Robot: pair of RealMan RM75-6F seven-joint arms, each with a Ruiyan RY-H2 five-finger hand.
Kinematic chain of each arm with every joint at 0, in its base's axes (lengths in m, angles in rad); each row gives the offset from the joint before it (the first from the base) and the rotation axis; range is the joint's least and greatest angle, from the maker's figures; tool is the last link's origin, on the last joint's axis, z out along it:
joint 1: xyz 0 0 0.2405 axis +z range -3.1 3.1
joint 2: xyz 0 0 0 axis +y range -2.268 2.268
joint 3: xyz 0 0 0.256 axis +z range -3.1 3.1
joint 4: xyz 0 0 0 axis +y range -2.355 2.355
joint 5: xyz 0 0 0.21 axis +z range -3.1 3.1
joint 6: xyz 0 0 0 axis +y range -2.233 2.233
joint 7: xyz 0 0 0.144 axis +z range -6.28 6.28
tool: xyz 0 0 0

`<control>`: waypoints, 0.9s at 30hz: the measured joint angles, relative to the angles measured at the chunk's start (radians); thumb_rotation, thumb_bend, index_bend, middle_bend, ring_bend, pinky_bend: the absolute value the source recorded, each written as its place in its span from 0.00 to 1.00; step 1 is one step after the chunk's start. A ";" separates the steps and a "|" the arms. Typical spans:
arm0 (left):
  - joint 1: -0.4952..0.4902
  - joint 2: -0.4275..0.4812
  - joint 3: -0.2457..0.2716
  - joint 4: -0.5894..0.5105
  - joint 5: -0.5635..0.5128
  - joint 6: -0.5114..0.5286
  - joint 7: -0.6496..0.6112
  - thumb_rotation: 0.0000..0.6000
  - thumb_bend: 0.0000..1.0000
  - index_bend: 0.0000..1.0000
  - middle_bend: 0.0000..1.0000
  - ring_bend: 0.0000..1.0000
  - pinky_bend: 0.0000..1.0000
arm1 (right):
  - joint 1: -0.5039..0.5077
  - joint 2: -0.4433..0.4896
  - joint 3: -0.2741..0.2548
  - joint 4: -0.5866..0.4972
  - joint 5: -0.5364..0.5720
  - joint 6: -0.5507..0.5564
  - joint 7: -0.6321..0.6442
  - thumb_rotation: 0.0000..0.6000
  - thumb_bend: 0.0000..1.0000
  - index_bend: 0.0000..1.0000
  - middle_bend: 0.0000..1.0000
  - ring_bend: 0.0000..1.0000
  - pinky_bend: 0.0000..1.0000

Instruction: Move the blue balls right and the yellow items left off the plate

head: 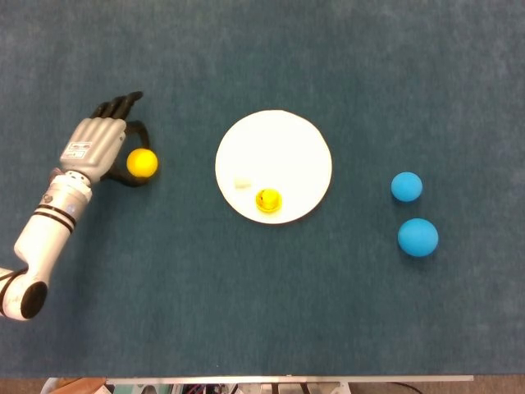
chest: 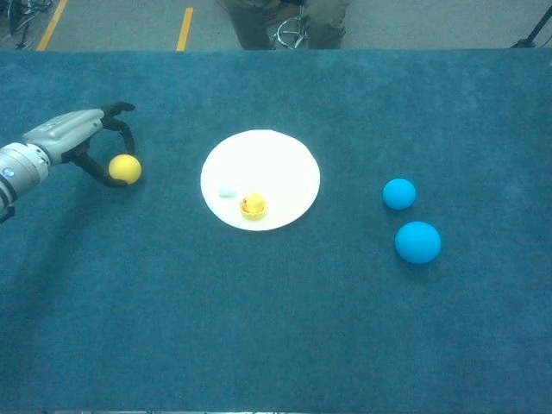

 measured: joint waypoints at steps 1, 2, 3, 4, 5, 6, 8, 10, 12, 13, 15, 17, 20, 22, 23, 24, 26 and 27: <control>0.002 -0.002 0.001 0.009 0.000 -0.002 0.000 1.00 0.01 0.54 0.00 0.00 0.09 | 0.000 -0.001 0.000 0.002 0.001 -0.001 0.000 1.00 0.00 0.31 0.16 0.02 0.04; 0.004 -0.005 0.003 0.017 0.000 -0.003 0.000 1.00 0.01 0.54 0.00 0.00 0.09 | 0.000 -0.001 0.000 0.002 0.001 -0.001 0.000 1.00 0.00 0.31 0.16 0.02 0.04; 0.006 -0.009 0.004 0.026 0.001 -0.005 0.001 1.00 0.01 0.54 0.00 0.00 0.09 | -0.001 -0.001 0.000 0.002 0.002 0.000 0.000 1.00 0.00 0.31 0.16 0.02 0.04; 0.008 -0.011 0.005 0.032 0.002 -0.006 0.002 1.00 0.01 0.54 0.00 0.00 0.09 | -0.001 -0.002 0.000 0.003 0.002 0.000 0.000 1.00 0.00 0.31 0.16 0.02 0.04; 0.009 -0.013 0.007 0.038 0.003 -0.008 0.005 1.00 0.01 0.54 0.00 0.00 0.09 | -0.002 -0.002 -0.001 0.004 0.002 0.000 0.001 1.00 0.00 0.31 0.16 0.02 0.04; 0.010 -0.016 0.008 0.045 0.004 -0.011 0.010 1.00 0.01 0.54 0.00 0.00 0.09 | -0.002 -0.002 -0.001 0.004 0.002 0.001 0.001 1.00 0.00 0.31 0.16 0.02 0.04; 0.012 -0.019 0.010 0.053 0.003 -0.017 0.017 1.00 0.01 0.54 0.00 0.00 0.09 | -0.003 -0.003 -0.002 0.006 0.002 0.002 0.002 1.00 0.00 0.31 0.16 0.02 0.04; 0.014 -0.021 0.009 0.055 0.001 -0.023 0.020 1.00 0.01 0.53 0.00 0.00 0.09 | -0.005 -0.004 -0.003 0.008 0.001 0.002 0.003 1.00 0.00 0.31 0.16 0.02 0.04; 0.016 -0.019 0.008 0.050 0.003 -0.021 0.020 1.00 0.01 0.52 0.00 0.00 0.09 | -0.006 -0.004 -0.004 0.010 0.002 0.002 0.004 1.00 0.00 0.31 0.16 0.02 0.04; 0.016 -0.018 0.007 0.047 0.004 -0.020 0.020 1.00 0.01 0.50 0.00 0.00 0.09 | -0.007 -0.005 -0.004 0.011 0.003 0.002 0.005 1.00 0.00 0.31 0.16 0.02 0.04; 0.016 -0.012 0.004 0.035 0.010 -0.016 0.018 1.00 0.01 0.47 0.00 0.00 0.09 | -0.007 -0.006 -0.004 0.014 0.003 0.002 0.007 1.00 0.00 0.31 0.16 0.02 0.04; 0.016 -0.004 0.001 0.019 0.016 -0.012 0.017 1.00 0.01 0.45 0.00 0.00 0.09 | -0.008 -0.007 -0.004 0.016 0.003 0.002 0.009 1.00 0.00 0.31 0.16 0.02 0.04; 0.014 0.015 -0.003 -0.019 0.027 -0.004 0.016 1.00 0.01 0.42 0.00 0.00 0.09 | -0.007 -0.009 -0.004 0.018 0.002 0.002 0.010 1.00 0.00 0.31 0.16 0.02 0.04; 0.013 0.032 -0.007 -0.050 0.033 0.000 0.018 1.00 0.01 0.39 0.00 0.00 0.09 | -0.007 -0.010 -0.004 0.019 0.001 0.002 0.010 1.00 0.00 0.31 0.16 0.02 0.04; 0.012 0.040 -0.008 -0.065 0.036 0.002 0.019 1.00 0.01 0.38 0.00 0.00 0.09 | -0.007 -0.011 -0.005 0.019 0.001 0.001 0.010 1.00 0.00 0.31 0.16 0.02 0.04; 0.011 0.050 -0.010 -0.085 0.038 0.004 0.021 1.00 0.01 0.36 0.00 0.00 0.09 | -0.007 -0.011 -0.005 0.020 0.001 0.002 0.011 1.00 0.00 0.31 0.16 0.02 0.04; 0.008 0.066 -0.013 -0.113 0.042 0.005 0.027 1.00 0.01 0.33 0.00 0.00 0.09 | -0.007 -0.012 -0.004 0.020 0.001 0.002 0.011 1.00 0.00 0.31 0.16 0.02 0.04; 0.006 0.078 -0.015 -0.135 0.044 0.006 0.036 1.00 0.01 0.31 0.00 0.00 0.09 | -0.008 -0.013 -0.004 0.020 0.001 0.002 0.012 1.00 0.00 0.31 0.16 0.02 0.04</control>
